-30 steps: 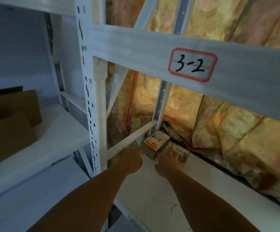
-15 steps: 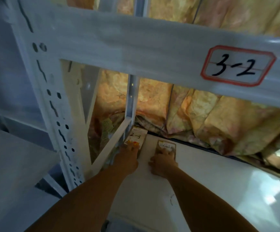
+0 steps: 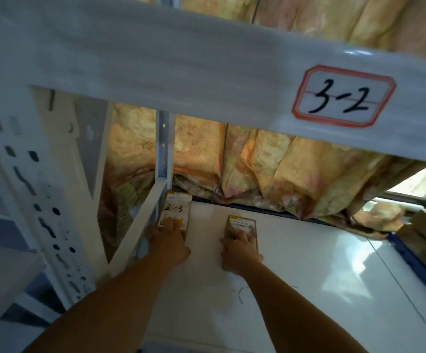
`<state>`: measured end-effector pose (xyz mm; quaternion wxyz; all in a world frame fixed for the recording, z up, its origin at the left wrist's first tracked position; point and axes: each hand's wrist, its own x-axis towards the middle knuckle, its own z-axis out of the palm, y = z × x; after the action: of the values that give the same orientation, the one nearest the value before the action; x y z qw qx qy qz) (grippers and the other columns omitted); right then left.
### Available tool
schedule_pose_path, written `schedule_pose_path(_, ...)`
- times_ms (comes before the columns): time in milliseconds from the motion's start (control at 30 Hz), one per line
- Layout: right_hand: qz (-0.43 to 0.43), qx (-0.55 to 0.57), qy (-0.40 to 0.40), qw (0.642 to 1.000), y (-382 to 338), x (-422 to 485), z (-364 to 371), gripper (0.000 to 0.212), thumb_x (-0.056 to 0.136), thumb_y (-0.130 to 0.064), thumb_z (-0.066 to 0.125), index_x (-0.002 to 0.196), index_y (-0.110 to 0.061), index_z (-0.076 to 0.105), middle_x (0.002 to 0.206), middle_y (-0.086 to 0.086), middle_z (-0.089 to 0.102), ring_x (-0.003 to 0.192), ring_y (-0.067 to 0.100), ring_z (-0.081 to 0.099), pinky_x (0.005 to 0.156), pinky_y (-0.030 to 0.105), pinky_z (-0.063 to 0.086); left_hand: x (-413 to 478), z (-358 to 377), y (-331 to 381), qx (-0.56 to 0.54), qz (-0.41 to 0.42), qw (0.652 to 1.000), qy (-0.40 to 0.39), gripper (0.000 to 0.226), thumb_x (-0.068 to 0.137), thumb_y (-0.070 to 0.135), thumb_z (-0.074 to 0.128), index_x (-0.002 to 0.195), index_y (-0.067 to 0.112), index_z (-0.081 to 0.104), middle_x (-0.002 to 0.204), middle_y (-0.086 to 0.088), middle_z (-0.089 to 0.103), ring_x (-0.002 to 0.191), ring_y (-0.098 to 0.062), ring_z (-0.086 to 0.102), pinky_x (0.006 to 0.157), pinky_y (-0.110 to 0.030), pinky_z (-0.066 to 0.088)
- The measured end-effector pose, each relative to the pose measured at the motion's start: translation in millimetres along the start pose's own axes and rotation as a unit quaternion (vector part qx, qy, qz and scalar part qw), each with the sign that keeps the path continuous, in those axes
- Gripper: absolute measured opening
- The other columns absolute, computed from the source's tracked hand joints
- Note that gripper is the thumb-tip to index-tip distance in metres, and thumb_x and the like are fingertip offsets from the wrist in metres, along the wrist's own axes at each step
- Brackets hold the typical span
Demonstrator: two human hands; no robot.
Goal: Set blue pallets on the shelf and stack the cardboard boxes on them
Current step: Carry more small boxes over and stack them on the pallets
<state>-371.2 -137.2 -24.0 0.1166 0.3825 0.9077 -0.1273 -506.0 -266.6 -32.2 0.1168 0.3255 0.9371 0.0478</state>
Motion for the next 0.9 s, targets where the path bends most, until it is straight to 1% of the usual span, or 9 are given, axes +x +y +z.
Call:
schedule_pose_path(67,-0.001,-0.014,-0.001,1.0,-1.3,1.0,1.3,0.06,0.087,-0.044,0.051,0.141,-0.052,0.026,0.156,-0.006,0.009,0.143,0.031,0.002,0.104,0.064,0.029,3.7,-0.3,-1.3,-0.016,0.01,1.0,-0.007,0.09,0.086,0.053,0.057,0.153,0.018,0.007,0.159,-0.009,0.003,0.142,-0.044,0.018,0.115,-0.051,0.024)
schedule_pose_path(200,0.0,-0.043,-0.015,0.999,-2.8,1.3,-2.7,0.054,0.084,-0.044,0.053,0.135,-0.051,0.037,0.154,-0.006,0.015,0.142,0.032,0.003,0.102,0.065,0.031,9.5,-2.2,-7.6,-0.021,0.022,0.999,0.013,0.077,0.087,0.053,0.055,0.15,0.023,0.022,0.161,-0.008,0.006,0.143,-0.041,0.02,0.115,-0.05,0.027)
schedule_pose_path(267,0.017,-0.041,-0.029,0.999,-3.3,5.6,-2.0,0.054,0.08,-0.046,0.051,0.132,-0.052,0.039,0.152,-0.008,0.02,0.141,0.031,0.005,0.1,0.064,0.033,11.9,-3.5,-8.5,-0.026,0.029,0.999,0.003,0.073,0.086,0.054,0.055,0.148,0.024,0.028,0.159,-0.009,0.015,0.142,-0.039,0.023,0.114,-0.051,0.027)
schedule_pose_path(333,0.008,-0.045,-0.027,0.999,-2.6,6.1,-3.6,0.055,0.076,-0.048,0.049,0.131,-0.052,0.041,0.152,-0.008,0.023,0.14,0.032,0.008,0.101,0.062,0.033,11.2,-6.5,-5.9,-0.012,0.049,0.999,0.009,0.066,0.086,0.053,0.054,0.142,0.023,0.036,0.15,-0.01,0.032,0.136,-0.035,0.035,0.11,-0.048,0.034)
schedule_pose_path(400,0.008,-0.031,-0.028,0.999,-1.5,2.7,-7.2,0.051,0.081,-0.046,0.048,0.132,-0.048,0.044,0.153,-0.004,0.022,0.14,0.032,0.011,0.105,0.058,0.03,7.3,-11.8,-2.4,0.004,0.066,0.998,0.015,0.058,0.085,0.054,0.052,0.133,0.022,0.043,0.136,-0.01,0.047,0.125,-0.032,0.045,0.102,-0.044,0.041)
schedule_pose_path(467,0.006,-0.026,-0.016,1.0,-1.0,1.8,-8.1,0.05,0.084,-0.046,0.051,0.133,-0.049,0.043,0.152,-0.002,0.02,0.14,0.031,0.01,0.105,0.058,0.031,1.2,-17.1,0.4,0.024,0.073,0.997,0.015,0.057,0.084,0.057,0.05,0.129,0.022,0.045,0.129,-0.008,0.052,0.12,-0.032,0.049,0.099,-0.044,0.042)
schedule_pose_path(600,0.005,-0.033,-0.023,0.999,-5.7,-1.9,-8.2,0.051,0.086,-0.045,0.054,0.135,-0.05,0.039,0.15,-0.003,0.014,0.141,0.033,0.004,0.102,0.062,0.034,-13.1,-18.0,10.6,0.05,0.106,0.993,0.03,0.052,0.084,0.055,0.052,0.12,0.017,0.054,0.127,-0.007,0.049,0.117,-0.032,0.049,0.097,-0.044,0.041)
schedule_pose_path(767,0.024,-0.013,-0.021,0.999,-9.8,-9.9,-16.1,0.048,0.091,-0.038,0.053,0.136,-0.047,0.04,0.151,0.0,0.01,0.142,0.035,0.003,0.105,0.061,0.032,-20.9,-14.4,24.0,-0.029,0.114,0.993,0.021,0.05,0.089,0.048,0.054,0.116,0.007,0.058,0.124,-0.009,0.047,0.106,-0.027,0.055,0.088,-0.036,0.046)
schedule_pose_path(900,0.028,0.003,-0.019,0.999,-11.6,-13.1,-18.0,0.046,0.092,-0.033,0.052,0.136,-0.046,0.042,0.151,0.001,0.012,0.143,0.035,0.001,0.107,0.062,0.03,-26.8,-15.9,28.1,-0.047,0.148,0.987,0.03,0.047,0.092,0.043,0.053,0.117,0.004,0.059,0.121,-0.007,0.048,0.105,-0.026,0.056,0.088,-0.034,0.046)
